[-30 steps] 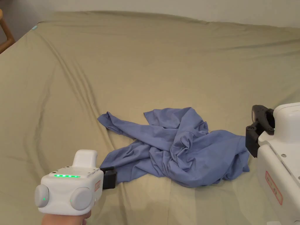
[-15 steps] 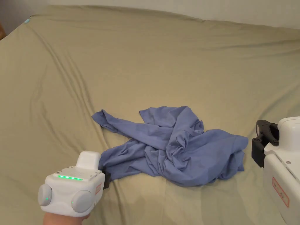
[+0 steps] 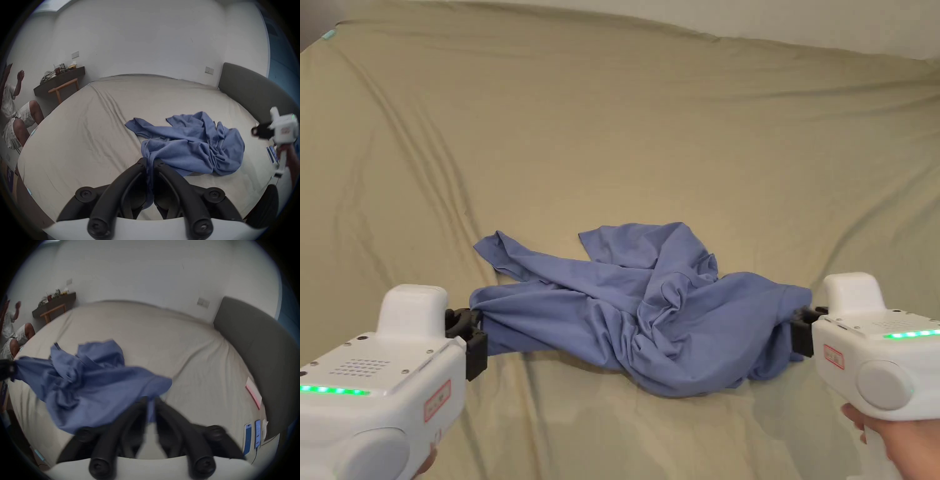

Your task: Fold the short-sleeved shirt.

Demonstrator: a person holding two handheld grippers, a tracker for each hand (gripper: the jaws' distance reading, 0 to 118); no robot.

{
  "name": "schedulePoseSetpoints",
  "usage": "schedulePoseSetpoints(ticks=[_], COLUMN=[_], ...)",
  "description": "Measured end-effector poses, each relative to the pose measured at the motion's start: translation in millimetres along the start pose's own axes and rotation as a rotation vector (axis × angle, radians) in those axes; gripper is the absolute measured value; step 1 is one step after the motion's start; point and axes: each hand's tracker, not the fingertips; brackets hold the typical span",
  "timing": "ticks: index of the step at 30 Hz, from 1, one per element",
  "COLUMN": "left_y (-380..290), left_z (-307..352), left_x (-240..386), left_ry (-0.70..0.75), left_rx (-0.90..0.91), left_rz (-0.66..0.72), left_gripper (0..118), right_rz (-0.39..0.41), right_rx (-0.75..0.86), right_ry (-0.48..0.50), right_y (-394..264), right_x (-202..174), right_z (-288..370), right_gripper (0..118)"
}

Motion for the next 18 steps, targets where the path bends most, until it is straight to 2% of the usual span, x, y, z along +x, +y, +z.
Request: schedulePoseSetpoints(ticks=[2, 3, 4, 5, 8, 10, 11, 13, 14, 15, 17, 18], left_y=[2, 1, -3, -5, -9, -12, -14, -17, -19, -19, -18, -16], left_z=[1, 2, -3, -5, -10, -12, -14, -16, -17, -17, -15, -13], left_x=[-1, -1, -5, -6, -8, -9, -11, -13, -14, -14, -17, -18], left_ry=[0.006, 0.013, 0.017, 0.022, 0.031, 0.041, 0.044, 0.046, 0.049, 0.05, 0.046, 0.041], left_rx=[-0.001, 0.003, 0.003, -0.002, -0.02, -0.031, -0.038, -0.05, -0.052, -0.053, -0.051, -0.047], left_rz=[-0.002, -0.005, -0.009, -0.011, 0.0, -0.001, -0.002, -0.001, -0.001, 0.001, 0.022, 0.035], left_gripper=[5, 5, 5, 5, 5, 5, 5, 5, 5, 5, 5, 5], right_rz=[0.008, -0.021, 0.009, 0.017, 0.024, 0.026, 0.069, 0.067, 0.08, 0.088, 0.126, 0.112], right_rx=[-0.092, -0.123, -0.085, -0.122, -0.158, -0.149, -0.14, -0.103, -0.087, -0.065, -0.022, -0.008], right_ry=[0.02, 0.023, 0.032, 0.038, 0.034, 0.046, 0.1, 0.152, 0.182, 0.181, 0.107, 0.111], right_y=[-6, -13, -12, -14, -20, -21, -21, -18, -16, -14, -17, -17], right_x=[2, 4, 3, -3, -9, -9, -12, -15, -16, -17, -16, -12], right_z=[-30, -38, -46, -53, -74, -83, -83, -77, -74, -73, -76, -72], right_gripper=[117, 118, 112, 110, 112, 107, 100, 70, 44, 7, 7, 7])
